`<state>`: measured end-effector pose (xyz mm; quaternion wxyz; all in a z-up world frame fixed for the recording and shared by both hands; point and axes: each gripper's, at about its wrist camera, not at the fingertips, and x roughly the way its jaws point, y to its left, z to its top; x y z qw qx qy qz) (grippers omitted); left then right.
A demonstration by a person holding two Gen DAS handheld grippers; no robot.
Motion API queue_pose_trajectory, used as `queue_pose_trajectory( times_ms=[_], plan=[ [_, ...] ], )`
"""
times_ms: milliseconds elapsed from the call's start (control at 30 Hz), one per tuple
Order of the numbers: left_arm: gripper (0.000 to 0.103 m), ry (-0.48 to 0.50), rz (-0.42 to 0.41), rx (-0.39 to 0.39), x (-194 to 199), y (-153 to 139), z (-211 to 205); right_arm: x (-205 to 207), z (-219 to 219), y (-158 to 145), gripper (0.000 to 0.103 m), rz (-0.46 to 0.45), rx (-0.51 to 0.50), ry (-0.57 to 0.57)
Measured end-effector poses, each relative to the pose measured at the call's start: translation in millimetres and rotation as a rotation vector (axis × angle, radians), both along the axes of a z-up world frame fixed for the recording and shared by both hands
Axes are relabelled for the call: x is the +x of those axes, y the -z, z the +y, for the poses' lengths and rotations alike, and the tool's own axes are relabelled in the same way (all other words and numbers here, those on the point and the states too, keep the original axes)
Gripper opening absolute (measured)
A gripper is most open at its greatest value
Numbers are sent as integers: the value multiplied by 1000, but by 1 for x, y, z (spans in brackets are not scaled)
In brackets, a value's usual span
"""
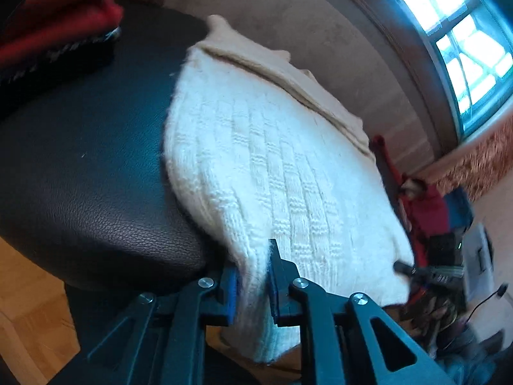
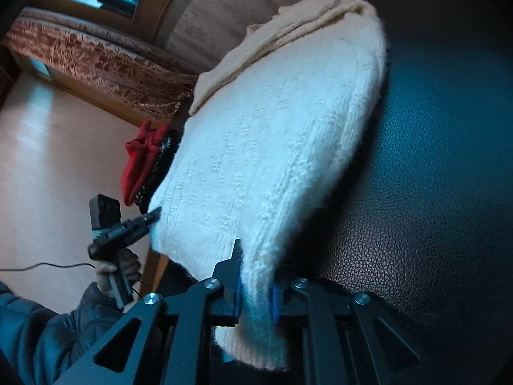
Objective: Fold clothes
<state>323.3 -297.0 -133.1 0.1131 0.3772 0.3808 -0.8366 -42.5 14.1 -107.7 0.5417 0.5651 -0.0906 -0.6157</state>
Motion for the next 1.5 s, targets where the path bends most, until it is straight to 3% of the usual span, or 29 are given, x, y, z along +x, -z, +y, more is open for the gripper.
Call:
queue_pose_trajectory(
  times_ms=[67,167,267,500,700,900,1233,1400,1500],
  plan=[
    [13,3,-9,22,1,-1,-4,1,-1,-1,12,-5,13,7],
    [11,36,-22,-22,4,-6,0,10,-3,-7,14,20,22,18],
    [10,79,-3,-13,12,-13,4,18,3,-6,14,-20,13,13],
    [11,149,165,118,39,-38,2,38,20,-30,14,-94,-84,17],
    [11,100,328,195,29,-65,-29,28,11,-67,14,-79,-197,32],
    [11,42,427,177,-9,-87,-63,-7,-24,-94,14,-6,-238,43],
    [11,-29,475,93,-95,-111,-134,-104,-73,-111,14,55,-285,113],
    [11,-112,442,130,-155,-87,-174,-163,-111,-95,14,19,-270,173],
    [11,-160,344,168,-190,-51,-183,-196,-133,-69,15,-25,-213,214]
  ],
)
